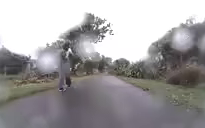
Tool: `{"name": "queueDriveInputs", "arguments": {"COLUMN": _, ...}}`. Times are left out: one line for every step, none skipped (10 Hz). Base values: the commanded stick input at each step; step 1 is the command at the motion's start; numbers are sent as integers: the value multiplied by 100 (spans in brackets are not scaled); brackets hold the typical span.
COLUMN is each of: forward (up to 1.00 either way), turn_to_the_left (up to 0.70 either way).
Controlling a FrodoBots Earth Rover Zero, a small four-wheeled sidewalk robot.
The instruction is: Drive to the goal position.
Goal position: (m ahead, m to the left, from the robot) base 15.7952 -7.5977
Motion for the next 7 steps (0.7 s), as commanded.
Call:
{"name": "queueDriveInputs", "arguments": {"forward": 85, "turn_to_the_left": 0}}
{"name": "queueDriveInputs", "arguments": {"forward": 85, "turn_to_the_left": 0}}
{"name": "queueDriveInputs", "arguments": {"forward": 85, "turn_to_the_left": 0}}
{"name": "queueDriveInputs", "arguments": {"forward": 85, "turn_to_the_left": 0}}
{"name": "queueDriveInputs", "arguments": {"forward": 85, "turn_to_the_left": 0}}
{"name": "queueDriveInputs", "arguments": {"forward": 85, "turn_to_the_left": 0}}
{"name": "queueDriveInputs", "arguments": {"forward": 85, "turn_to_the_left": 0}}
